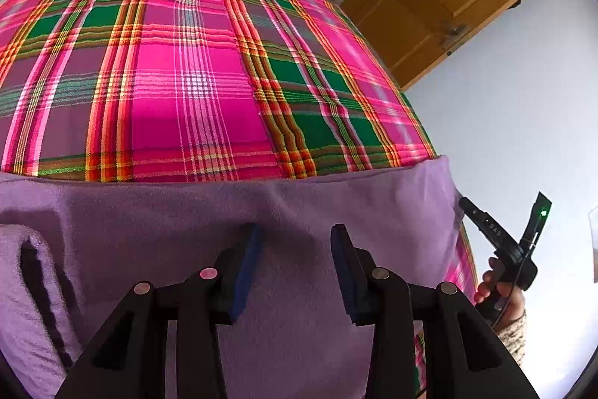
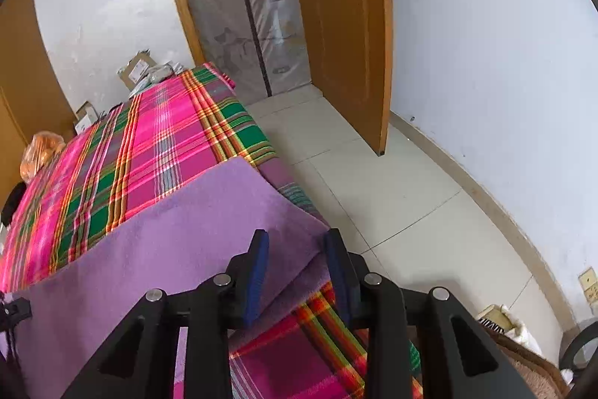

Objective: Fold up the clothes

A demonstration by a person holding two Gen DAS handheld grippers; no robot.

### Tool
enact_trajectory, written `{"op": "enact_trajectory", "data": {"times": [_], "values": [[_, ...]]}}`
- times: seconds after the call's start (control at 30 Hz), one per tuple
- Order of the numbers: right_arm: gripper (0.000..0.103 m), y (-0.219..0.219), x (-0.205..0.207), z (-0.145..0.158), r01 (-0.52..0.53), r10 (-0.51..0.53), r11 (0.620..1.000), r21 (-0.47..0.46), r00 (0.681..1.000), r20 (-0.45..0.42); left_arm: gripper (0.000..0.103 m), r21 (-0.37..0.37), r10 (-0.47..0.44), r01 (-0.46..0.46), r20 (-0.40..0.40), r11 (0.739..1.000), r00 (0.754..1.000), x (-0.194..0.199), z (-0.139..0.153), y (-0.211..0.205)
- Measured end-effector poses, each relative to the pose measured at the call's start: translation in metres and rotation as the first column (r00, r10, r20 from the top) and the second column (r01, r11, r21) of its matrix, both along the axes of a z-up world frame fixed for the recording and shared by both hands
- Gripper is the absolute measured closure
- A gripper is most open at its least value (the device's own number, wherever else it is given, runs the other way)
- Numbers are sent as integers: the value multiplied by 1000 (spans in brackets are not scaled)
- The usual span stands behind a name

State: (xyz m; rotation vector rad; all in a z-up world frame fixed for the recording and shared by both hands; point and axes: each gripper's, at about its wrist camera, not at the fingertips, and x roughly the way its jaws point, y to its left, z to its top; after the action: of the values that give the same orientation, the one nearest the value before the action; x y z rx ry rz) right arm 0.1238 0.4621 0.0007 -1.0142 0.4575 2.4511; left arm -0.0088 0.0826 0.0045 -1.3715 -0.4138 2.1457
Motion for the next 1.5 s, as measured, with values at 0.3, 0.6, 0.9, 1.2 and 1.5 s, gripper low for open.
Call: {"op": "enact_trajectory", "data": {"times": [0.3,0.6,0.9,1.2,1.5], "values": [[98,-1,6,13,-3,4,999,34,999,-35,62,11,8,-8,20,1000,1000,-1,0,-1],[97,7,3,-1,37,-38,999,5,999,37,62,11,13,-13,46,1000,999,-2,0,-1],[82,7,9,0,88,-90,996,22,994,59,62,12,16,-17,46,1000,999,-2,-1,-1],[69,22,49,-5,133,-159,966,-220,982,-105,62,-4,12,-12,31,1000,999,-1,-1,0],[62,29,39,-12,101,-130,959,-263,987,-95,62,-28,12,-12,4,1000,1000,2,0,3]]}}
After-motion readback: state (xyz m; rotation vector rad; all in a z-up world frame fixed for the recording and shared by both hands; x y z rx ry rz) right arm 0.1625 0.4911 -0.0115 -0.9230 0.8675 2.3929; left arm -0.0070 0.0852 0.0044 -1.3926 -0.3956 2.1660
